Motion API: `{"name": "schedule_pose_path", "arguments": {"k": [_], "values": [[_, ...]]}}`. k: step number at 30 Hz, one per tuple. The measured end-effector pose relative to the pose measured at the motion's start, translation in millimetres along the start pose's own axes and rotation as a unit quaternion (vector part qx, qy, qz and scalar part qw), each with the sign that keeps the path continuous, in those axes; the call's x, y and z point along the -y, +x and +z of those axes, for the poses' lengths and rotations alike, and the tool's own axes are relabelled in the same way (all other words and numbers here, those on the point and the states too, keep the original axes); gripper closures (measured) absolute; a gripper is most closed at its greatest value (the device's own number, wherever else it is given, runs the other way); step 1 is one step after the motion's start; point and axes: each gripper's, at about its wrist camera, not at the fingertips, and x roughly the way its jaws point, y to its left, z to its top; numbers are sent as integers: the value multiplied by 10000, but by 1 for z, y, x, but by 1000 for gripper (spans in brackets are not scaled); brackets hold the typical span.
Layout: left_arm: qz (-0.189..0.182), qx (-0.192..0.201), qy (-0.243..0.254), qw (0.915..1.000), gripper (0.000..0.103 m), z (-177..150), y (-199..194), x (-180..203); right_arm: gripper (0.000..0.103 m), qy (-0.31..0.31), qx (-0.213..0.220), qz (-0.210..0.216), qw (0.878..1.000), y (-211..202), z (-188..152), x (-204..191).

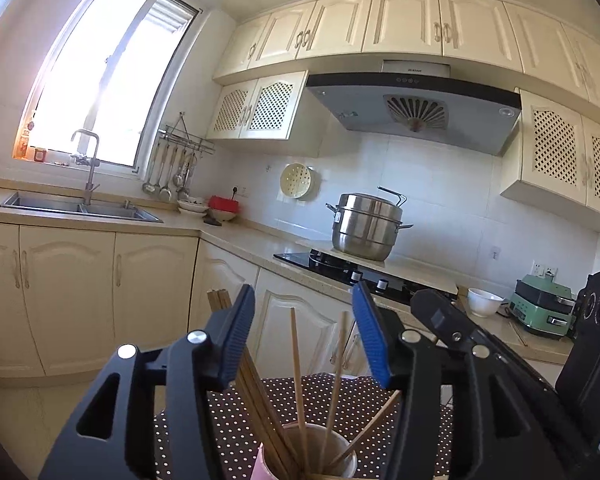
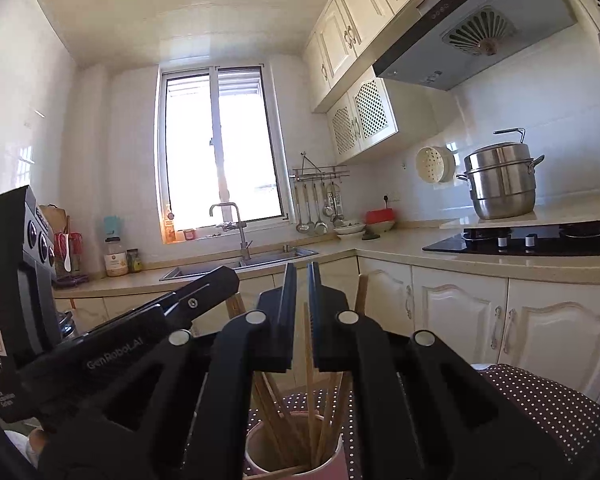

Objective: Organize utensils
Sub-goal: 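Lower the right tool's chopstick into the pink cup and open the right tool, then move both tools back down toward the silver spoon and light blue knife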

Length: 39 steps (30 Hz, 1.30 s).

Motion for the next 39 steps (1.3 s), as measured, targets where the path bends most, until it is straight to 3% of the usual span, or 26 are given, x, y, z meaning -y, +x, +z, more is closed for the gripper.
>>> {"name": "schedule_pose_path", "arguments": {"k": [16,18,20,21,31,39], "values": [[77,-115,251,9996,35,18,-64,26,95,-34,107,-465,9989,-60,27,-15],[111,-145,296,9994,32,18,-77,30,87,-42,76,-547,9985,-72,29,-20],[191,-225,384,9988,32,17,-89,34,67,-41,54,-613,9981,-84,28,-25],[224,-249,404,9986,32,17,-92,34,63,-41,38,-643,9979,-90,28,-27],[300,-630,423,9967,32,4,-143,47,50,-14,-363,-993,9944,-137,11,-53],[261,-1446,592,9874,30,-23,-153,54,43,17,-940,-1400,9857,-156,-18,-55]]}}
